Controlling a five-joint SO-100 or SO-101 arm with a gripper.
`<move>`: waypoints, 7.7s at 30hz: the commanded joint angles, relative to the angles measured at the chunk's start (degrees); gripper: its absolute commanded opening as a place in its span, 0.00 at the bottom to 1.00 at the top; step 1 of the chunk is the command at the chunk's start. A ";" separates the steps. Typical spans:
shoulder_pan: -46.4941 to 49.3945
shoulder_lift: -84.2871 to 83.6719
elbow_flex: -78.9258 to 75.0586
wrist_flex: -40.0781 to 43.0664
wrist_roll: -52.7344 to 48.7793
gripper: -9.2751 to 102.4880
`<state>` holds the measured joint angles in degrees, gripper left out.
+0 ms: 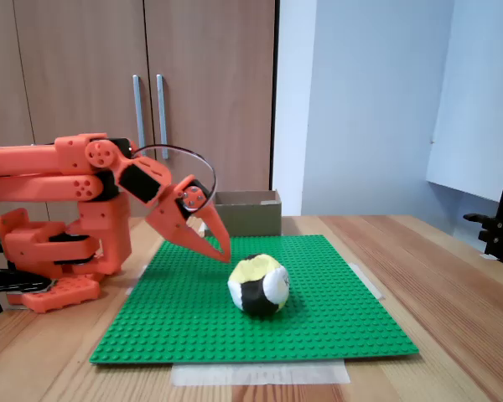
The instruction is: Pick the ball and put it in the box.
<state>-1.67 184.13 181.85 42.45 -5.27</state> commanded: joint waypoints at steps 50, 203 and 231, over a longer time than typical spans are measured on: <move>2.37 -32.61 -45.00 14.24 0.44 0.08; 14.41 -72.25 -72.25 9.40 -0.35 0.08; -6.86 -70.22 -85.43 16.26 4.75 0.08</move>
<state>-5.71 110.39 100.28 58.54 -1.14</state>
